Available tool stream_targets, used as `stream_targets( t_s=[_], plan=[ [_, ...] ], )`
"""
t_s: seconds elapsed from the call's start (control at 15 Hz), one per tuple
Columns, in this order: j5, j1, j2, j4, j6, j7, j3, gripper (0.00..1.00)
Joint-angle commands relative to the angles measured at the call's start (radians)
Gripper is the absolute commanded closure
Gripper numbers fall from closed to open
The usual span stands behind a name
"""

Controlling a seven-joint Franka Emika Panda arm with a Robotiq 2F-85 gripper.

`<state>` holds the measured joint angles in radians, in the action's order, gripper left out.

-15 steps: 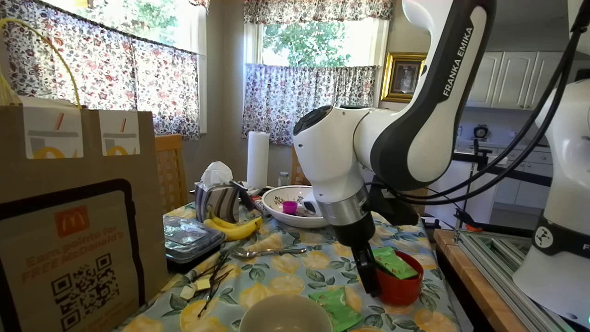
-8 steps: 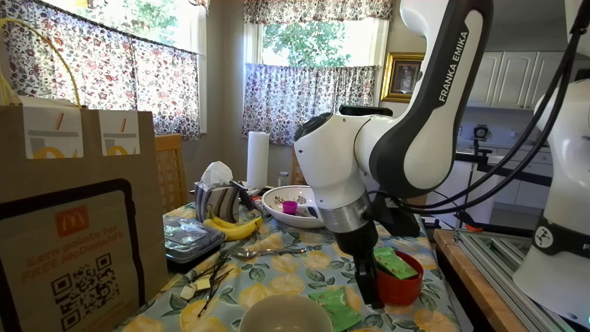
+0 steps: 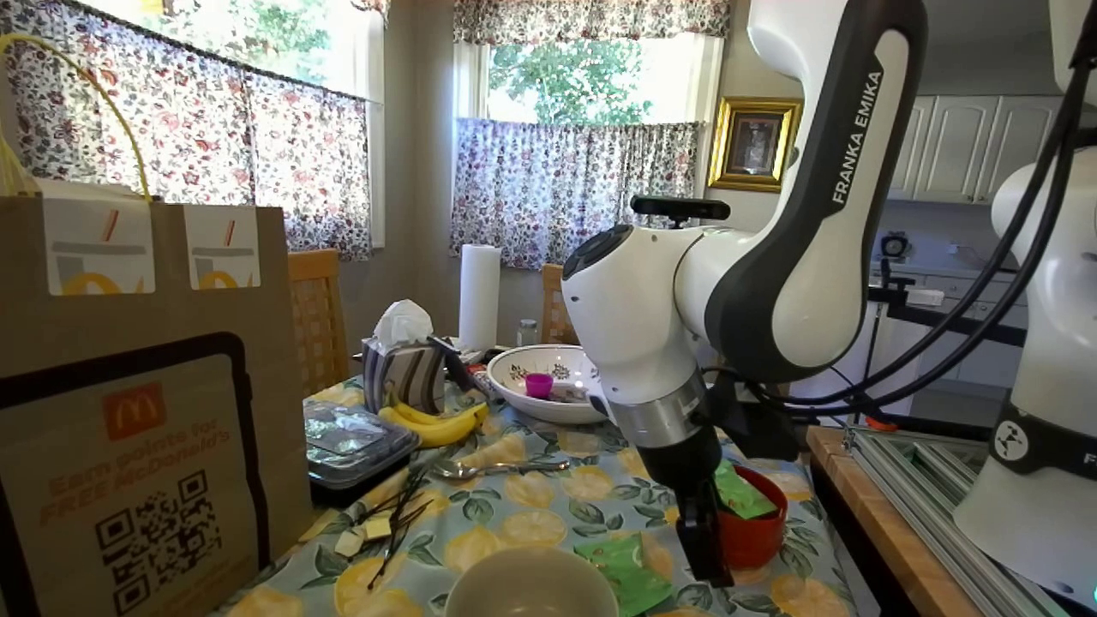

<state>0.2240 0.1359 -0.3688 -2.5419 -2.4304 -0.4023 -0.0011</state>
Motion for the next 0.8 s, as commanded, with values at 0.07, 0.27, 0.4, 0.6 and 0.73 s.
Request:
stream_targets(
  t_s=[0.07,0.27,0.4,0.6,0.73],
  plan=[
    [-0.002,0.027,0.004,-0.028,-0.029,-0.041,-0.030,0.00],
    [0.000,0.032,0.005,-0.035,-0.035,-0.049,-0.037,0.00],
    [-0.004,0.032,0.018,-0.043,-0.038,-0.049,-0.039,0.00],
    [0.000,0.035,0.031,-0.051,-0.032,-0.054,-0.044,0.00],
    [0.008,0.041,0.033,-0.053,-0.023,-0.068,-0.053,0.00]
  ],
)
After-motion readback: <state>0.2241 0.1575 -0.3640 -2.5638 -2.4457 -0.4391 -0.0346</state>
